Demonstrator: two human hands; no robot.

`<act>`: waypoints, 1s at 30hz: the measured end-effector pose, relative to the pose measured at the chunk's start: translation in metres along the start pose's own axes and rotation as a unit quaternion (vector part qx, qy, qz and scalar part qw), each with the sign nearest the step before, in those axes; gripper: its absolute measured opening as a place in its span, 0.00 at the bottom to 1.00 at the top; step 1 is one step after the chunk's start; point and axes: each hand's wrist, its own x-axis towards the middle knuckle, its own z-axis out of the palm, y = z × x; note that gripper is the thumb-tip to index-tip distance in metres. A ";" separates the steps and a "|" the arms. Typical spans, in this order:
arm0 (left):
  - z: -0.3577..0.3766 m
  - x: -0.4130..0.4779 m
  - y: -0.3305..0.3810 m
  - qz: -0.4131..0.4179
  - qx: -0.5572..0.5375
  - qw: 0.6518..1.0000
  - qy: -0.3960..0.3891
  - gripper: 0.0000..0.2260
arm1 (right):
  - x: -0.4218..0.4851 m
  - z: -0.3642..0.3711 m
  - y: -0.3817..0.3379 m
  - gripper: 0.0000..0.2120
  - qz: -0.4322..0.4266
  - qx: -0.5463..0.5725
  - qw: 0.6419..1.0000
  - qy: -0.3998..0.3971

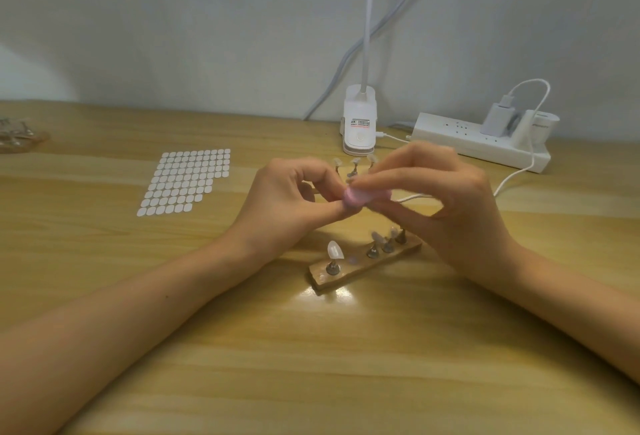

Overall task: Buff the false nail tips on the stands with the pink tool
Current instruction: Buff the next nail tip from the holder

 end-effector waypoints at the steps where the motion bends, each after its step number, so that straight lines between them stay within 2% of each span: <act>1: 0.000 0.000 0.000 0.000 0.002 1.000 0.000 0.10 | 0.000 0.001 -0.001 0.08 -0.011 -0.006 1.000 -0.003; 5: -0.001 0.001 -0.001 -0.010 -0.013 1.000 -0.002 0.08 | 0.001 -0.002 0.001 0.08 0.021 0.006 1.000 0.012; 8: 0.000 0.000 -0.001 -0.008 -0.007 1.000 -0.011 0.08 | -0.001 0.000 0.000 0.08 -0.001 0.010 1.000 -0.001; 11: -0.001 0.001 -0.002 -0.014 -0.014 1.000 -0.011 0.06 | 0.000 -0.001 0.001 0.08 0.011 0.003 1.000 0.005; 15: 0.000 0.001 -0.001 -0.019 -0.019 0.999 -0.020 0.09 | -0.001 0.000 0.000 0.07 -0.002 -0.015 1.000 0.001; 19: -0.001 0.001 0.000 -0.047 -0.044 0.998 -0.022 0.09 | -0.002 -0.004 0.002 0.08 0.044 -0.004 0.999 0.019; 23: -0.002 0.002 0.000 -0.065 -0.066 0.995 -0.032 0.10 | -0.002 0.003 -0.006 0.08 0.012 0.021 1.000 0.007; 27: -0.002 0.002 0.002 -0.065 -0.082 0.993 -0.044 0.10 | 0.003 -0.006 0.004 0.08 0.069 0.012 0.997 0.026; 30: -0.001 0.002 0.002 -0.059 -0.086 0.994 -0.042 0.13 | 0.002 -0.002 -0.005 0.07 0.031 0.028 0.999 0.015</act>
